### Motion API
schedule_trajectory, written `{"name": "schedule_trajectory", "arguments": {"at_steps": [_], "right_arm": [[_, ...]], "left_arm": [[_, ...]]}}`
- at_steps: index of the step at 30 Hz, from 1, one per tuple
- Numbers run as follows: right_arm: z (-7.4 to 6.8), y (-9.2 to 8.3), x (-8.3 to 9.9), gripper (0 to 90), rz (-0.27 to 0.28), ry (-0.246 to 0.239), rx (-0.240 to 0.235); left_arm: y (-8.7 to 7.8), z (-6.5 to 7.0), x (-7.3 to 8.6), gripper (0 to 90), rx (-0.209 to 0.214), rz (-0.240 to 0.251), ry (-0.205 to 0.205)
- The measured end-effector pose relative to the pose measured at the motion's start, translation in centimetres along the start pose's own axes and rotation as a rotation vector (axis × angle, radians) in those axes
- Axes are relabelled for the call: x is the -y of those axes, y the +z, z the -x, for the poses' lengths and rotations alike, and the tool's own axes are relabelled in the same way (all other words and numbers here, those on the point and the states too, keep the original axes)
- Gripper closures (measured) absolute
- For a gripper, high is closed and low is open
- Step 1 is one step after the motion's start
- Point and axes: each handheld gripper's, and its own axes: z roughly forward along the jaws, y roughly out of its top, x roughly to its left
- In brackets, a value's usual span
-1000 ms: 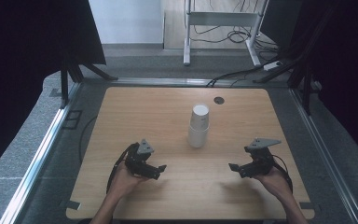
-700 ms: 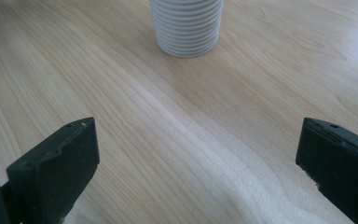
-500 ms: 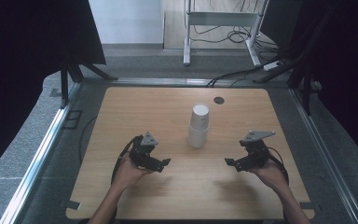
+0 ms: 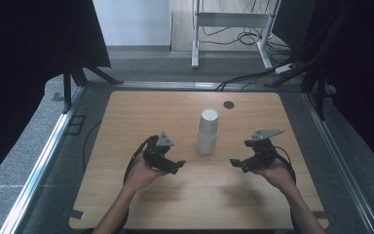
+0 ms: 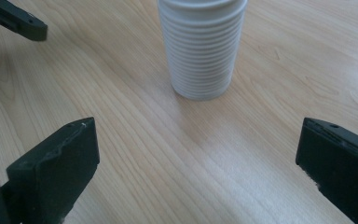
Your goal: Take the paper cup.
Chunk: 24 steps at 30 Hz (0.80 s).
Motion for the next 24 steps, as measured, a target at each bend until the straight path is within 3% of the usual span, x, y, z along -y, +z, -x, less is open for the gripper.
{"name": "schedule_trajectory", "arguments": {"at_steps": [16,24], "right_arm": [[0.4,1.2,-2.8,0.2,-0.003,-0.020,-0.021],[0.5,1.7,-3.8,3.3,-0.003,-0.038,-0.024]], "left_arm": [[1.8,-0.2,-2.7,4.9,0.017,0.031,0.031],[2.8,-0.1,-3.7,5.9,0.039,0.056,0.027]]}}
